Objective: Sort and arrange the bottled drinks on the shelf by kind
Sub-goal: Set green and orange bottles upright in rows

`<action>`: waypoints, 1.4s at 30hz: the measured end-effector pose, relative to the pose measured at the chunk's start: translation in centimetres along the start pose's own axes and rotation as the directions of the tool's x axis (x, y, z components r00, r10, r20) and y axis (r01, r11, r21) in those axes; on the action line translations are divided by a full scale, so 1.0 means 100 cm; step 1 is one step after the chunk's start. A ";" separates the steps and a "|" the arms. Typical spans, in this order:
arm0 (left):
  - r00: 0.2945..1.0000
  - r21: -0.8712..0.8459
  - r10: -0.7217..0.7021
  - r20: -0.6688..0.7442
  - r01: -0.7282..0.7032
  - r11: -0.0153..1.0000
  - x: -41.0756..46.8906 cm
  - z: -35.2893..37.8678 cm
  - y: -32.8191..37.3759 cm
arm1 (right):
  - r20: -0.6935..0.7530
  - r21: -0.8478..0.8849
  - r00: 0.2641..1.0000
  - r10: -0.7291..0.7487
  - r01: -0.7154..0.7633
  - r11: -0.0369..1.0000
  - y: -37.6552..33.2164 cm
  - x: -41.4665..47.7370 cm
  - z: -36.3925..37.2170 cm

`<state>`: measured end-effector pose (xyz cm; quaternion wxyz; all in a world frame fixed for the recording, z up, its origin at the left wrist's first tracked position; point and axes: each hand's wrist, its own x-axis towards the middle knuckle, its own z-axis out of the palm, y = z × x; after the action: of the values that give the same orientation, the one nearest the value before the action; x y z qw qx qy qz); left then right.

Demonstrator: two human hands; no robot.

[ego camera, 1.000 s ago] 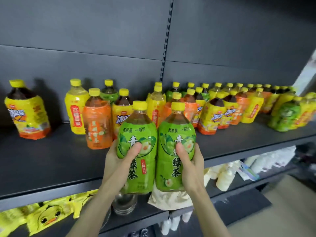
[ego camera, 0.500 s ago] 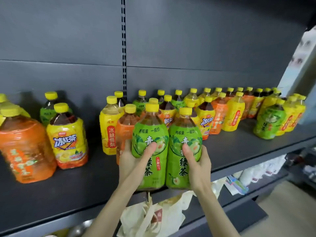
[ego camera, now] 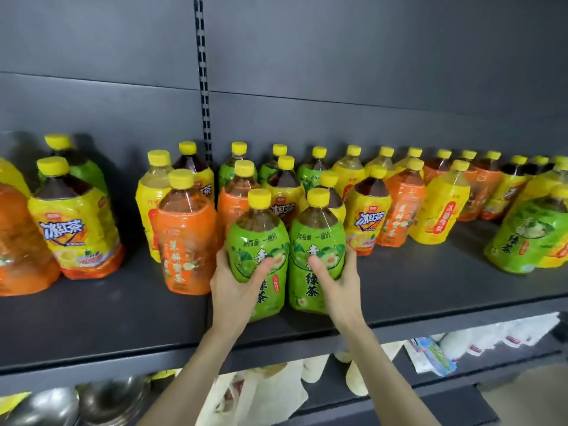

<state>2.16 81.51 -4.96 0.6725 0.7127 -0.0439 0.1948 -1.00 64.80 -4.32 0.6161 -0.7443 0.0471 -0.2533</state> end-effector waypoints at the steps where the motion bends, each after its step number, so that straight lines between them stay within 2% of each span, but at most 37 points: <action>1: 1.000 0.012 0.008 -0.020 -0.007 1.000 -0.003 0.004 0.001 | 0.022 -0.011 1.000 -0.006 0.006 1.000 0.004 0.002 -0.004; 5: 0.996 0.066 0.029 -0.088 -0.024 0.998 -0.012 0.020 0.003 | 0.079 -0.063 0.997 -0.018 0.023 0.998 0.021 0.014 -0.017; 8: 0.986 0.244 0.048 -0.160 -0.008 0.970 -0.014 0.026 0.002 | 0.084 -0.187 0.996 -0.043 0.058 0.981 0.023 0.019 -0.019; 11: 0.981 0.311 0.039 -0.189 0.022 0.950 -0.015 0.028 0.007 | 0.086 -0.229 0.996 -0.038 0.057 0.972 0.022 0.023 -0.019; 21: 0.983 0.479 0.136 -0.125 -0.060 0.876 -0.019 0.026 0.017 | 0.075 -0.315 0.996 -0.057 0.078 0.946 0.018 0.021 -0.021; 24: 0.990 0.534 0.123 -0.063 -0.071 0.842 -0.019 0.020 0.020 | 0.068 -0.340 0.995 -0.070 0.089 0.936 0.015 0.016 -0.022; 27: 0.993 0.550 0.120 0.002 -0.101 0.829 -0.021 0.009 0.023 | 0.092 -0.347 0.993 -0.069 0.097 0.933 0.010 0.012 -0.028; 29: 0.986 0.567 0.167 -0.005 -0.135 0.813 -0.026 0.003 0.024 | 0.137 -0.341 0.988 -0.072 0.115 0.933 0.005 0.013 -0.037; 33: 0.919 0.551 0.382 -0.101 -0.268 0.790 -0.039 0.000 0.034 | 0.124 -0.345 0.985 -0.122 0.158 0.925 -0.004 0.014 -0.058; 36: 0.869 0.494 0.488 -0.081 -0.391 0.777 -0.037 0.014 0.057 | 0.065 -0.311 0.979 -0.192 0.203 0.929 -0.013 0.025 -0.072; 39: 0.849 0.415 0.527 -0.036 -0.467 0.781 -0.023 0.038 0.090 | 0.016 -0.273 0.973 -0.231 0.227 0.935 -0.025 0.045 -0.084; 42: 0.866 0.407 0.500 0.019 -0.463 0.787 -0.005 0.068 0.116 | -0.005 -0.272 0.962 -0.272 0.260 0.927 -0.032 0.070 -0.097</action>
<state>-0.55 73.71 5.65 0.4424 0.7898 -0.1535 0.3962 0.04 54.18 1.98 0.4683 -0.8149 -0.0072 -0.3414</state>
